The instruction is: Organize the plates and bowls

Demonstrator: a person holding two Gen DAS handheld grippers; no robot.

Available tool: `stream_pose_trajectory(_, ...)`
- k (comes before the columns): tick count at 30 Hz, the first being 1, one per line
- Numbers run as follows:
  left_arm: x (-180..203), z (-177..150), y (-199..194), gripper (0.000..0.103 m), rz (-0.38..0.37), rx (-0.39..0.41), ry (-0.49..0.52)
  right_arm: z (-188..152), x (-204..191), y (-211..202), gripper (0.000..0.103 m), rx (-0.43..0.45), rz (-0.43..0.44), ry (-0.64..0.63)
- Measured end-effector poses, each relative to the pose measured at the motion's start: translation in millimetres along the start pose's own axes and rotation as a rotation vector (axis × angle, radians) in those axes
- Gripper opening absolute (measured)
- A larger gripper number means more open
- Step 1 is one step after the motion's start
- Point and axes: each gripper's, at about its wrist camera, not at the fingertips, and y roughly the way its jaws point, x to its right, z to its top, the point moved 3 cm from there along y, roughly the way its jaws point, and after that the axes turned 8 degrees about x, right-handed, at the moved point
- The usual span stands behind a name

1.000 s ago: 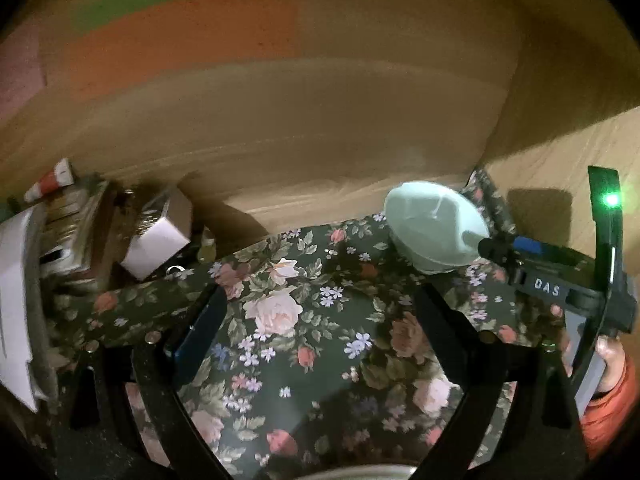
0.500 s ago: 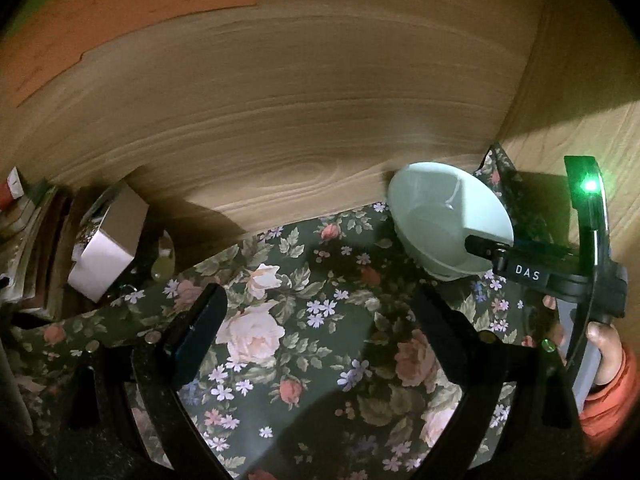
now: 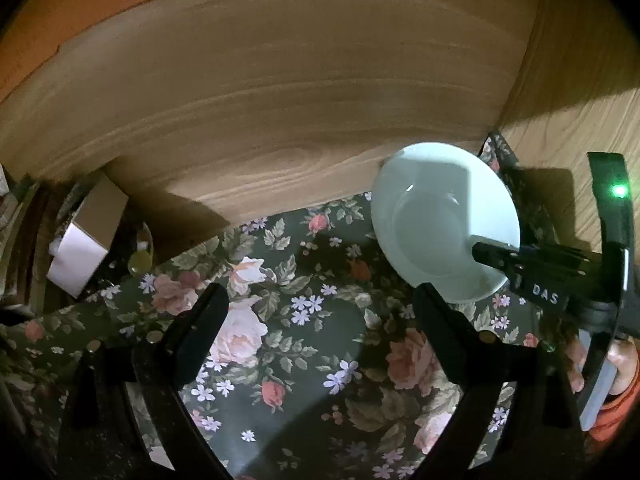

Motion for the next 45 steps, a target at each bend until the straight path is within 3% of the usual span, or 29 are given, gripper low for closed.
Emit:
stream_pose_trajectory(9,2,-3,7,0.094,0.010,-0.022,0.000,-7,-23,-2,0.019,-0.029,0.075,-0.067)
stream_pose_trajectory(19,-11,-19,27,0.069,0.031,-0.139,-0.046,-12,-33,0,0.016,-0.081,0.162,-0.109)
stream_pose_trajectory(29,1,-28,45,0.042,0.007,-0.224,-0.005,-8,-30,2,0.021,-0.074,0.141,-0.064)
stream_pose_trajectory(34,7,-29,46,0.029,-0.002,-0.218,0.016,-7,-32,7,0.025,-0.061,0.132,-0.058)
stream_pose_trajectory(45,10,-21,32,0.023,0.004,-0.171,0.020,-9,-34,2,0.020,-0.048,0.122,-0.056)
